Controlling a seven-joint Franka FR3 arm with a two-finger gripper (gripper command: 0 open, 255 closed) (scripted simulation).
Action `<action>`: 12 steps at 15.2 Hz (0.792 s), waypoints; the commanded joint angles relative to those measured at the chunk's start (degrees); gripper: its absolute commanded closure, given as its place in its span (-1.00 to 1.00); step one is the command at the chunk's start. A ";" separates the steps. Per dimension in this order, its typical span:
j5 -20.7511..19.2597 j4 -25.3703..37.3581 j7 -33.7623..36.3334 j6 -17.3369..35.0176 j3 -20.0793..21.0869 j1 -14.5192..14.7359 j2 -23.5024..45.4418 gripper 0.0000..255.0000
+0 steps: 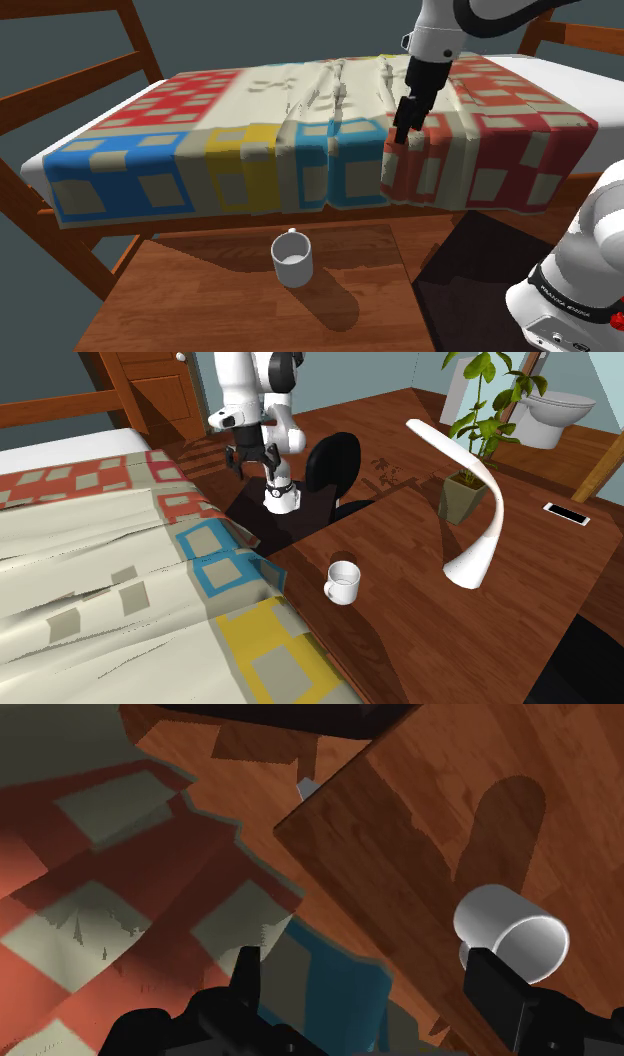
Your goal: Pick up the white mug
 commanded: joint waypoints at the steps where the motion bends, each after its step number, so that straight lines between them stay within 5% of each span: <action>1: 0.77 -0.40 1.97 3.33 2.01 0.80 2.84 -1.00; 12: 0.69 2.45 12.95 18.94 11.92 3.53 21.44 -1.00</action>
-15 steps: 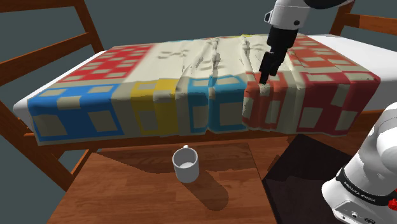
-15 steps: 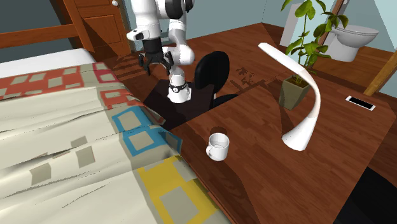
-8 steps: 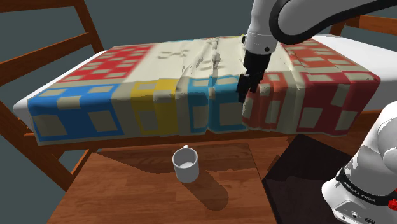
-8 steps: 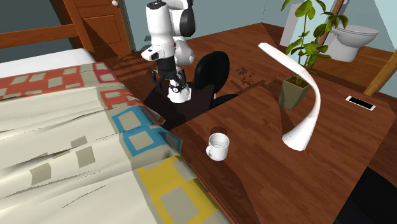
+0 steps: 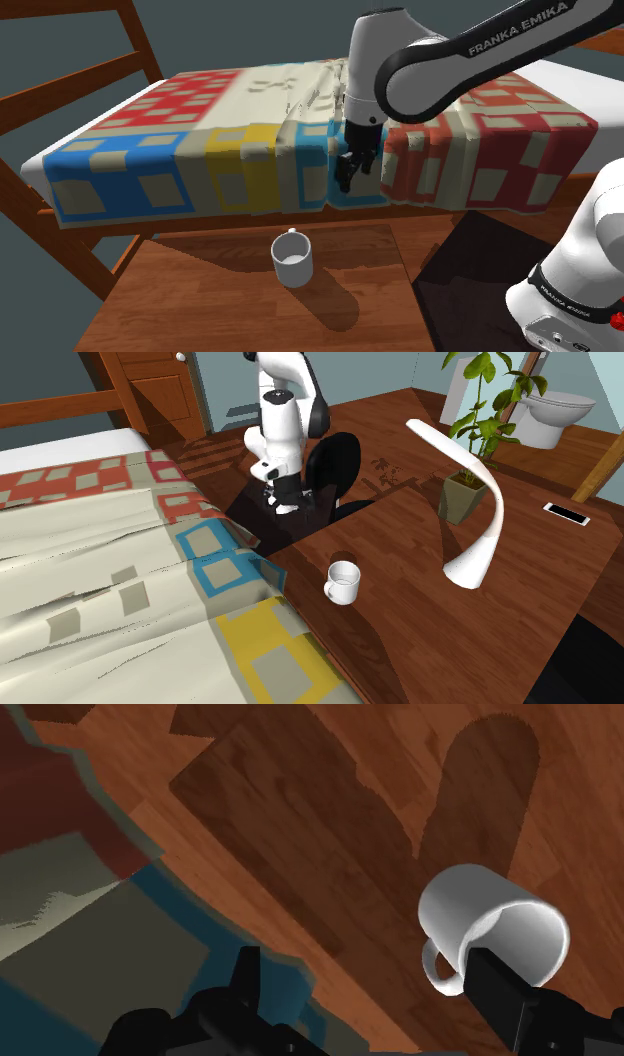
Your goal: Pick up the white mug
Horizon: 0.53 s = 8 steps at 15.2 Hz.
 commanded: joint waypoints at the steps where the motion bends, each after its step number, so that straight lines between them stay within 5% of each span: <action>1: -0.81 0.85 2.27 3.15 1.66 0.28 4.07 -1.00; 8: -7.40 7.87 12.02 10.02 5.99 1.77 19.07 -1.00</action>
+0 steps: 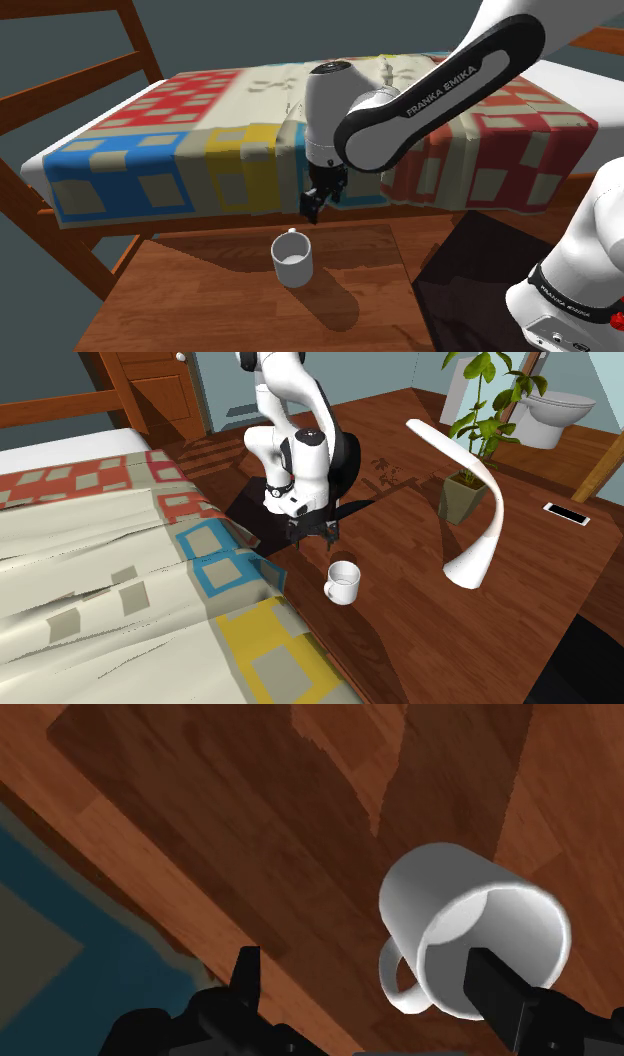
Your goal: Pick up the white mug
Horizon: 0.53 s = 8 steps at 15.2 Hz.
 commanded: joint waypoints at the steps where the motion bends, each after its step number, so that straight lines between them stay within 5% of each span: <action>1: -2.53 2.40 2.96 1.72 0.68 0.63 4.59 -1.00; 8: -9.02 8.70 9.87 5.04 0.40 3.74 15.60 -1.00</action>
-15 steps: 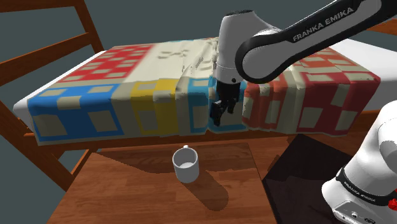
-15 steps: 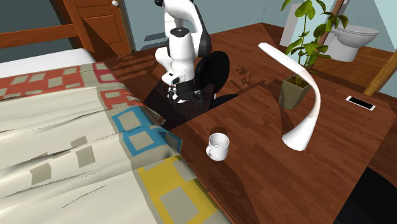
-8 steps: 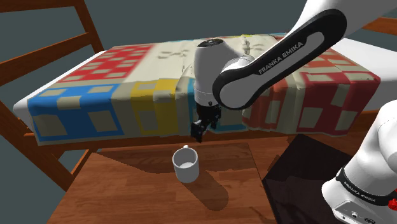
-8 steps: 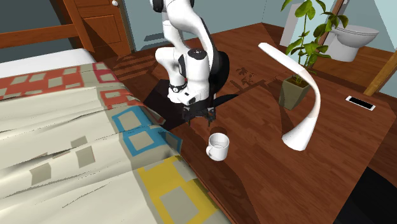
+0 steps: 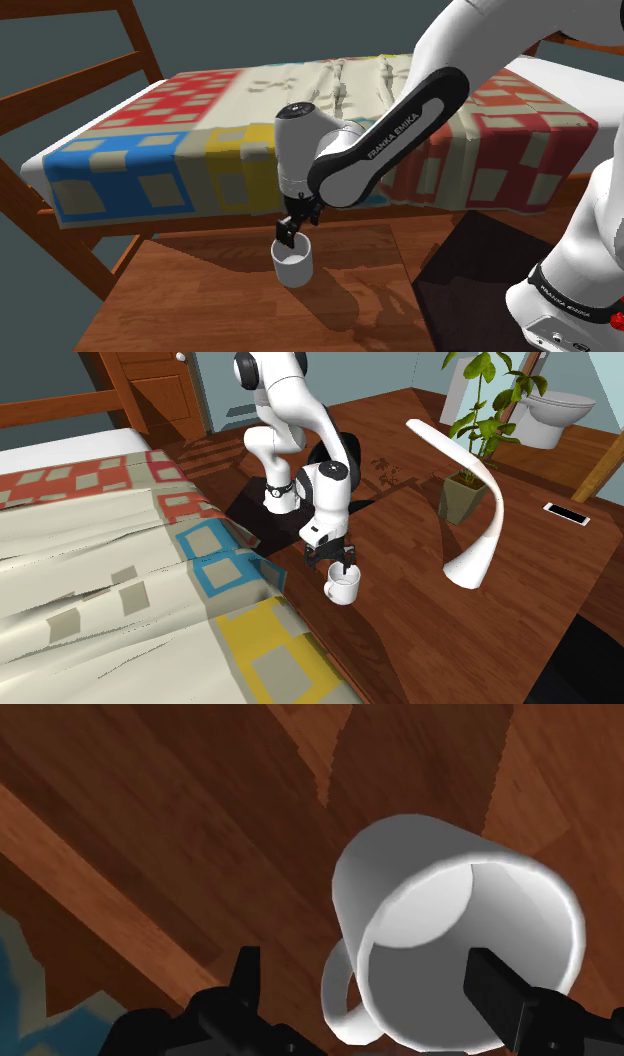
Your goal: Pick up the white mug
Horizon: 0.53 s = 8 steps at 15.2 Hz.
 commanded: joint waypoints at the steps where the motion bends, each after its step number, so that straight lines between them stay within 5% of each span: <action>1: -0.81 0.06 0.63 1.20 -0.29 0.30 1.35 -1.00; 7: -2.45 -0.36 1.78 4.12 -1.06 0.86 4.02 -1.00; 8: -2.44 -0.36 1.78 4.10 -1.05 0.86 4.00 1.00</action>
